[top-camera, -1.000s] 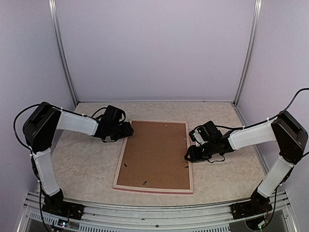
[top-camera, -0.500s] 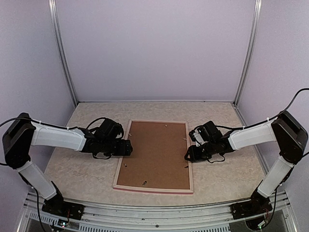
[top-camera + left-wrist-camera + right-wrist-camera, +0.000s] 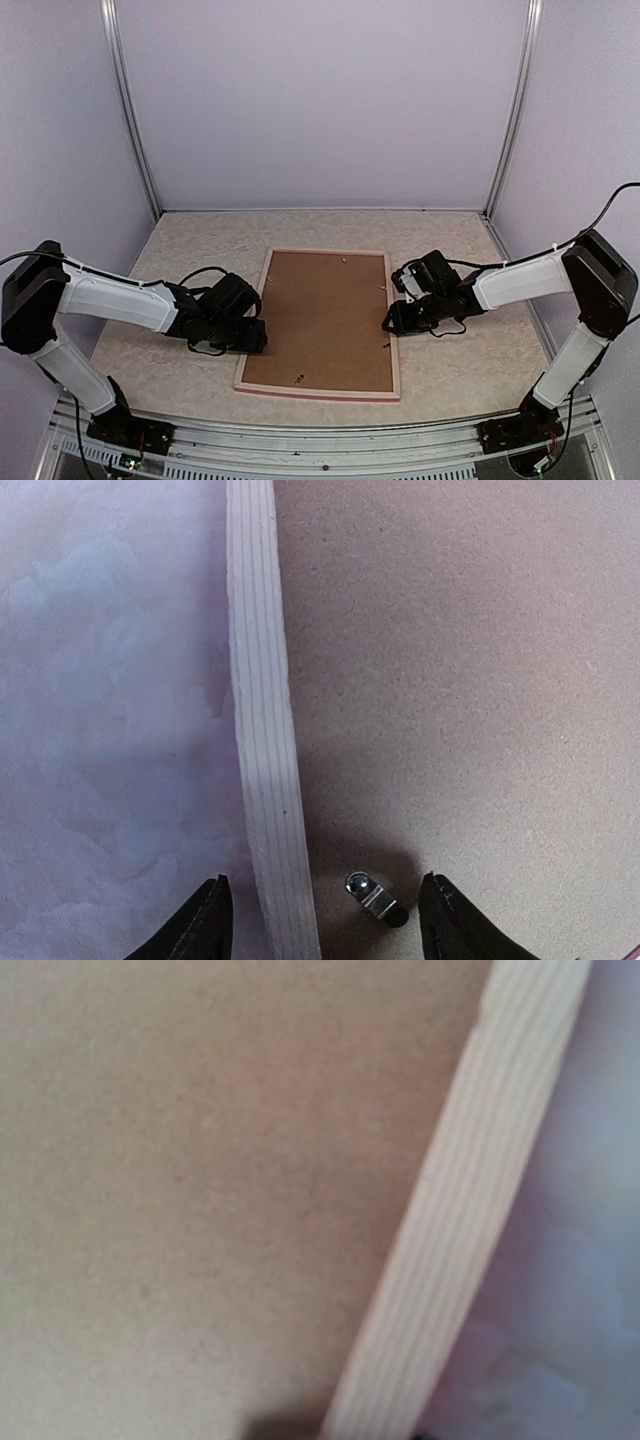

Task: Put the photo into the frame
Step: Press the fastener onto the backboard.

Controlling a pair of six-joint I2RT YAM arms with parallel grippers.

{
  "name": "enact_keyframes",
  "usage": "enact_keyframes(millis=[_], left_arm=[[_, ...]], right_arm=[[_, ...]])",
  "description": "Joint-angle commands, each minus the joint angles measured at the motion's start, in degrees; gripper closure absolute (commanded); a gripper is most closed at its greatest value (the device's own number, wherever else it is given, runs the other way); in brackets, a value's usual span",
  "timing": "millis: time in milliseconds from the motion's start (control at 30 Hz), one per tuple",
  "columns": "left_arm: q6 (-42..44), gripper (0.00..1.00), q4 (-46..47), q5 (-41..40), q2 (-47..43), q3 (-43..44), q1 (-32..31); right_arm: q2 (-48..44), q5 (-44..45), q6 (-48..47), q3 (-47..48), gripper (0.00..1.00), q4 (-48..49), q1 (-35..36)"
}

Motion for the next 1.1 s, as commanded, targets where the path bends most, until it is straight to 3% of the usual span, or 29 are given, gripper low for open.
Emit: enact_keyframes(millis=[0,300,700,1067], left_arm=[[-1.69,0.4,-0.44,-1.28,-2.04,-1.16,-1.05],[-2.29,0.57,0.89,-3.76,-1.92,-3.26,-1.21],[-2.56,0.7,3.64,-4.49,-2.68,-6.36,-1.15],[-3.67,0.8,9.17,-0.33,-4.42,-10.81,0.47]], right_arm=[[0.41,-1.23,-0.18,0.36,0.63,-0.83,-0.33],[-0.17,-1.36,0.33,-1.07,0.63,0.11,-0.32],[-0.92,-1.27,0.69,-1.73,0.63,0.12,-0.31],[-0.92,-1.34,0.7,-1.45,0.63,-0.23,-0.32]])
